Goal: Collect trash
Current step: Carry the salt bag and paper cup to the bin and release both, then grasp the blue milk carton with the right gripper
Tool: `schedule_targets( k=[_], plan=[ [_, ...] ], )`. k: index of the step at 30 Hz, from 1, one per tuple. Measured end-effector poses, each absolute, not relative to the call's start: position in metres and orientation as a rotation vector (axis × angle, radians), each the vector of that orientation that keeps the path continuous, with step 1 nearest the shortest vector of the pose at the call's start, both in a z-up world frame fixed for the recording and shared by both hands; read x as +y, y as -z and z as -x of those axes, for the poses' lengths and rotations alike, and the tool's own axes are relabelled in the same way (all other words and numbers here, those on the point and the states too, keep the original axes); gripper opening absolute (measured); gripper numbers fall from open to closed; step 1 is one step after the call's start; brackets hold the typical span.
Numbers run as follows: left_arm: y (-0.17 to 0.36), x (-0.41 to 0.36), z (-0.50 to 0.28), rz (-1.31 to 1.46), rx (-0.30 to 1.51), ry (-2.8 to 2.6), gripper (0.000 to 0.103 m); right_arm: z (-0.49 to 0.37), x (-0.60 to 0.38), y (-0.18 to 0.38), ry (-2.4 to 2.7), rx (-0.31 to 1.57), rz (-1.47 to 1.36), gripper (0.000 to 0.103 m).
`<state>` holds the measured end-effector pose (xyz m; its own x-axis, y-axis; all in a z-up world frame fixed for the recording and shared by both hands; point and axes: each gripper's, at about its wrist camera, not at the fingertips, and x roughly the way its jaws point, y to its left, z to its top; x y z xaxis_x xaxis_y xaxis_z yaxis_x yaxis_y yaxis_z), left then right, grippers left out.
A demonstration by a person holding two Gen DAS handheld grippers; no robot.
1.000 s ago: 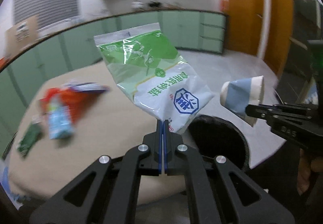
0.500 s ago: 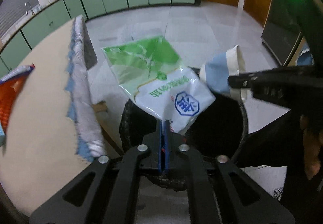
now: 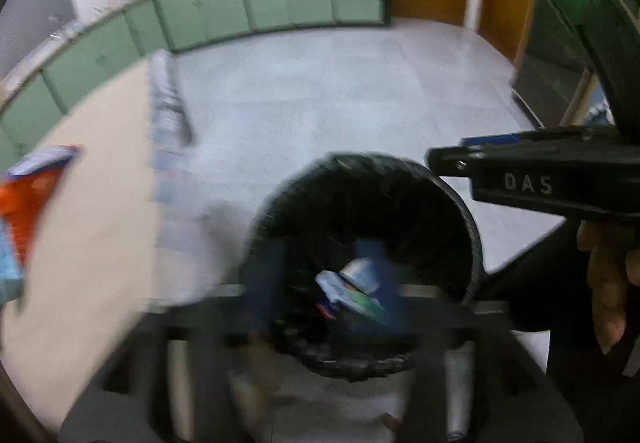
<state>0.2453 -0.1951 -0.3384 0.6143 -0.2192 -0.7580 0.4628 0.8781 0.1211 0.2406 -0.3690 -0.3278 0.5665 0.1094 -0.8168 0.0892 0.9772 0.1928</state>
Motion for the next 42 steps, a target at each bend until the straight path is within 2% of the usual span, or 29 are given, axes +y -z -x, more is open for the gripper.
schedule_targets(
  k=[1,3,5,7,9,14,18,19,26,29,38,39,40,42],
  plan=[
    [0.328,-0.186,-0.24,-0.311,0.784,0.357,0.094,-0.24,-0.365,0.32,-0.021,0.956,-0.211,0.039],
    [0.306,-0.161,-0.233,-0.274,0.762,0.317,0.093,-0.237,-0.35,0.296,-0.051,0.911,-0.181,0.042],
    [0.29,-0.132,-0.227,-0.229,0.772,0.274,0.094,-0.235,-0.333,0.274,-0.083,0.869,-0.159,0.048],
    [0.273,-0.092,-0.219,-0.167,0.775,0.201,0.094,-0.234,-0.31,0.252,-0.134,0.825,-0.14,0.06],
    [0.261,-0.047,-0.21,-0.1,0.784,0.108,0.097,-0.234,-0.286,0.237,-0.201,0.801,-0.133,0.064],
    [0.234,0.049,-0.198,-0.053,0.761,-0.107,0.097,-0.242,-0.196,0.212,-0.403,0.766,-0.06,0.064],
    [0.224,0.113,-0.196,-0.047,0.713,-0.223,0.097,-0.254,-0.128,0.208,-0.503,0.744,-0.026,0.065],
    [0.224,0.126,-0.197,-0.05,0.7,-0.241,0.097,-0.259,-0.106,0.209,-0.522,0.741,-0.013,0.068],
    [0.231,0.178,-0.208,-0.067,0.679,-0.272,0.097,-0.274,-0.009,0.233,-0.546,0.74,0.08,0.07],
    [0.238,0.196,-0.219,-0.043,0.686,-0.258,0.097,-0.284,0.015,0.253,-0.513,0.771,0.099,0.077],
    [0.259,0.238,-0.236,-0.02,0.701,-0.2,0.097,-0.32,0.053,0.299,-0.4,0.858,0.15,0.076],
    [0.261,0.242,-0.238,-0.021,0.704,-0.192,0.097,-0.324,0.053,0.303,-0.401,0.877,0.138,0.063],
    [0.263,0.244,-0.24,-0.023,0.704,-0.188,0.097,-0.327,0.049,0.305,-0.406,0.897,0.114,0.057],
    [0.268,0.25,-0.244,-0.02,0.703,-0.168,0.097,-0.327,0.04,0.301,-0.403,0.884,0.081,0.056]
  ],
)
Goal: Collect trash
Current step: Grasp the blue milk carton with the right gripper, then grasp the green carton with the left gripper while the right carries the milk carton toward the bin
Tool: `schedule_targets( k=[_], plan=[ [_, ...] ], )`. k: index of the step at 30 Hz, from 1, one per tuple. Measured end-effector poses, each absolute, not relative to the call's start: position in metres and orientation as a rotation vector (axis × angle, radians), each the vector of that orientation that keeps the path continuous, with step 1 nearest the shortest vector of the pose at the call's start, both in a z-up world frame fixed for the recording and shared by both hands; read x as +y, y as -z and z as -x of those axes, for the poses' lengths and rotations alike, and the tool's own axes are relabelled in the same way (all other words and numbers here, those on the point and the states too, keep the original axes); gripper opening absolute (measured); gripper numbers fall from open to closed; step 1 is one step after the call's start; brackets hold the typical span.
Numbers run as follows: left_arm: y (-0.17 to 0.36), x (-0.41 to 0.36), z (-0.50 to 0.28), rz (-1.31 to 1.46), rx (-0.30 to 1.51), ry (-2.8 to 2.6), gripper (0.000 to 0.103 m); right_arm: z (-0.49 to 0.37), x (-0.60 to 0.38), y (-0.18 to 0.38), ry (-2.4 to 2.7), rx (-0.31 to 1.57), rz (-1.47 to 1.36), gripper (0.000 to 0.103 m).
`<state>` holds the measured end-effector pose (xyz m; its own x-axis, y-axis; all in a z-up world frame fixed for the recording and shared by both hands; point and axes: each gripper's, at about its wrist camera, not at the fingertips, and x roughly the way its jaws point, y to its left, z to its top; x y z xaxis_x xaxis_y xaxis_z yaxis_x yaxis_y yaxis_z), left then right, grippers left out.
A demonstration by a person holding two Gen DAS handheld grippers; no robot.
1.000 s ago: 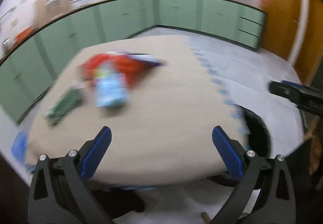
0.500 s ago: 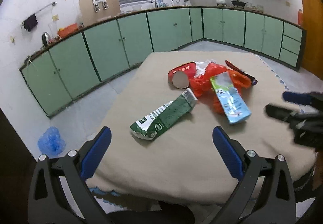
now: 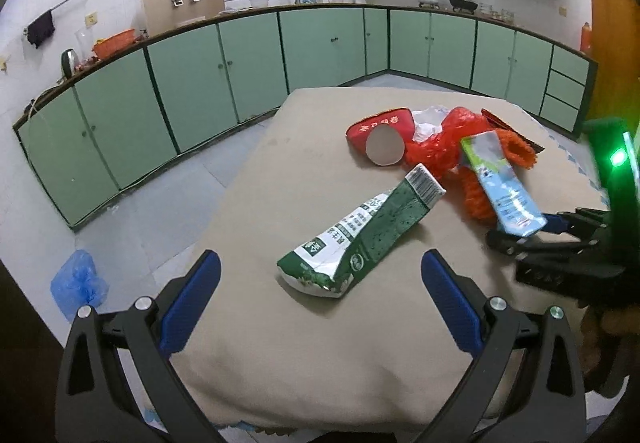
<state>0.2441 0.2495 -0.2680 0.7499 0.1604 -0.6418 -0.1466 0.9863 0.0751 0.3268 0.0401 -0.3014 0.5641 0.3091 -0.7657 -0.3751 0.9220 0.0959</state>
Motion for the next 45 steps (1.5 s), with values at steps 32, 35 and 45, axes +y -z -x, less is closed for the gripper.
schedule_targets(
  k=[32,35,45],
  plan=[
    [0.302,0.237,-0.284,-0.078,0.814,-0.059,0.052,-0.305,-0.014,0.261,-0.449,0.83,-0.009,0.056],
    [0.295,0.232,-0.279,-0.067,0.812,-0.061,0.052,-0.301,-0.017,0.257,-0.458,0.82,-0.009,0.056],
    [0.245,0.193,-0.239,-0.055,0.757,-0.066,0.052,-0.275,-0.057,0.229,-0.459,0.768,-0.041,0.056]
  ],
)
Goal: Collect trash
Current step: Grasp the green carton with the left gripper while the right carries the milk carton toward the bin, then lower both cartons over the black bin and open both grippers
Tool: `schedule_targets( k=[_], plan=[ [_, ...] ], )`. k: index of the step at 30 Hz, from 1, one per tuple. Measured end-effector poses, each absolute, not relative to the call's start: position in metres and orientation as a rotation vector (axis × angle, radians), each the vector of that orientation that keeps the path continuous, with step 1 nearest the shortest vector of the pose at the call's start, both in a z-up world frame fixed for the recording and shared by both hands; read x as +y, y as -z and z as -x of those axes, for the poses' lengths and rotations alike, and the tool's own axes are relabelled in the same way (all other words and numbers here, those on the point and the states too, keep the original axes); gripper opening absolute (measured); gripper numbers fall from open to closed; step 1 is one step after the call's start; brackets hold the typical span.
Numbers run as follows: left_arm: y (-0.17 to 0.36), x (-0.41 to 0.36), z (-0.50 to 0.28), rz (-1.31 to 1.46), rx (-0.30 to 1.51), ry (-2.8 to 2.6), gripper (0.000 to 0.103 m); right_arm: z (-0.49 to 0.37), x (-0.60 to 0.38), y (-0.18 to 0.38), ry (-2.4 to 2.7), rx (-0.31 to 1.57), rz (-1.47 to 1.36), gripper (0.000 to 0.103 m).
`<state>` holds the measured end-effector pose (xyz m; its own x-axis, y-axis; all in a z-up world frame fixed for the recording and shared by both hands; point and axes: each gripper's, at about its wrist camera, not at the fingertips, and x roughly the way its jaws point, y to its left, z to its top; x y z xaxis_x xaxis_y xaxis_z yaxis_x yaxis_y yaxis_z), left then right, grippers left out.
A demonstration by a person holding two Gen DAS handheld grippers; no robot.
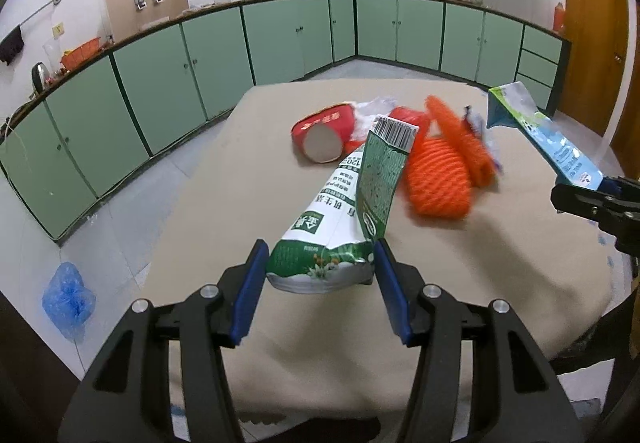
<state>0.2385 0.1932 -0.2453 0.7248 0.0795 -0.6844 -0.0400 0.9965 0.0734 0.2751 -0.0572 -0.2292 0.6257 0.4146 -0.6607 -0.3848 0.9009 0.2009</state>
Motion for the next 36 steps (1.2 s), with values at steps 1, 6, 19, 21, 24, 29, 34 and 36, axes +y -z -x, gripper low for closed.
schedule_targets(
  k=[1,6,19,21,24,29,34,36],
  plan=[
    [0.242,0.188,-0.234,-0.054,0.754,-0.058,0.052,-0.271,-0.065,0.227,-0.452,0.764,-0.043,0.056],
    [0.23,0.141,-0.215,-0.068,0.753,0.014,0.052,-0.252,-0.116,0.22,-0.392,0.752,-0.067,0.056],
    [0.232,-0.035,-0.233,-0.172,0.738,0.341,0.052,-0.214,-0.278,0.247,-0.111,0.797,-0.184,0.056],
    [0.236,-0.061,-0.241,-0.19,0.738,0.389,0.052,-0.209,-0.293,0.252,-0.076,0.802,-0.198,0.056],
    [0.244,-0.097,-0.25,-0.214,0.743,0.447,0.051,-0.204,-0.317,0.259,-0.028,0.808,-0.219,0.056],
    [0.26,-0.141,-0.26,-0.233,0.771,0.52,0.051,-0.203,-0.351,0.281,0.029,0.835,-0.258,0.056],
    [0.287,-0.178,-0.272,-0.253,0.814,0.557,0.051,-0.21,-0.372,0.309,0.068,0.878,-0.297,0.056],
    [0.299,-0.189,-0.277,-0.26,0.837,0.56,0.051,-0.214,-0.378,0.316,0.077,0.893,-0.308,0.056]
  ],
)
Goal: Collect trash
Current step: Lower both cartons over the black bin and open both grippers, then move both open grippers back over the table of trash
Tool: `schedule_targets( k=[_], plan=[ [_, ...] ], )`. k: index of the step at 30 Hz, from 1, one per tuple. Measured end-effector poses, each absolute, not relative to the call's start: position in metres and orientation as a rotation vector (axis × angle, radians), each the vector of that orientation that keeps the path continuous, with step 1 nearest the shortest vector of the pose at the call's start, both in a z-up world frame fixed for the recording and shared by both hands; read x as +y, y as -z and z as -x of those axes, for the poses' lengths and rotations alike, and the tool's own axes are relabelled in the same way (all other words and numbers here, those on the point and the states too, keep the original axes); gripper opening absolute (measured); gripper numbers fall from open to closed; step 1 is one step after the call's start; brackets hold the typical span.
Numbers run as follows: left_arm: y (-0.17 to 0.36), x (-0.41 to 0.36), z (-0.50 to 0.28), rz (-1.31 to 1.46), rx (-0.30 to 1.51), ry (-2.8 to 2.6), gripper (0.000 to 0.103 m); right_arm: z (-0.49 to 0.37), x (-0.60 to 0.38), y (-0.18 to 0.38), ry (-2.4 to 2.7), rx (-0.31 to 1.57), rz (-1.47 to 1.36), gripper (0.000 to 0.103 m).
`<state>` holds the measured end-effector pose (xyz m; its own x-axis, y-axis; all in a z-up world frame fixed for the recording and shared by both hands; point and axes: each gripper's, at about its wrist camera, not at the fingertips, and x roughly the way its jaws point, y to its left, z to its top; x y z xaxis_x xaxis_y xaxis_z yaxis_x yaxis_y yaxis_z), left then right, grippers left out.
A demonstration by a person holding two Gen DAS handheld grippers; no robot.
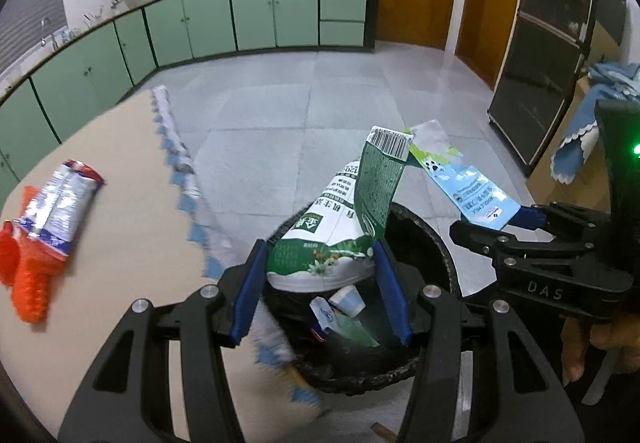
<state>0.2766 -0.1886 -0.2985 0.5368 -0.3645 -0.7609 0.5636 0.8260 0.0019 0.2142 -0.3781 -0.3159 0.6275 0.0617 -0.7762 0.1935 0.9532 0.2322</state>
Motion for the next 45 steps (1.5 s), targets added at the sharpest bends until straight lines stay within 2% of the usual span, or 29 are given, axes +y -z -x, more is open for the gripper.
schedule_targets(
  k=[9,13,17,19,21,22,31,37,45],
  plan=[
    [0.334,-0.212,-0.296,-0.289,0.919,0.555,0.054,-0.233,-0.395,0.353,0.094,1.012,-0.366,0.057],
    [0.34,-0.214,-0.299,-0.289,0.922,0.556,0.06,-0.232,-0.396,0.353,0.093,1.01,-0.367,0.057],
    [0.338,-0.212,-0.296,-0.291,0.913,0.552,0.061,-0.231,-0.398,0.35,0.099,0.996,-0.378,0.057],
    [0.331,-0.207,-0.292,-0.298,0.892,0.54,0.063,-0.23,-0.398,0.346,0.102,0.983,-0.376,0.057],
    [0.321,-0.197,-0.287,-0.294,0.866,0.521,0.073,-0.231,-0.395,0.342,0.094,0.975,-0.364,0.057],
    [0.317,-0.192,-0.285,-0.288,0.854,0.509,0.073,-0.23,-0.391,0.338,0.084,0.968,-0.351,0.057],
    [0.263,-0.088,-0.262,-0.185,0.743,0.283,0.077,-0.232,-0.339,0.291,-0.034,0.864,-0.219,0.057],
    [0.235,-0.001,-0.25,-0.094,0.686,0.082,0.081,-0.25,-0.269,0.259,-0.186,0.802,-0.129,0.057],
    [0.224,0.064,-0.251,-0.069,0.634,-0.026,0.082,-0.28,-0.158,0.226,-0.383,0.697,-0.027,0.057]
  ],
)
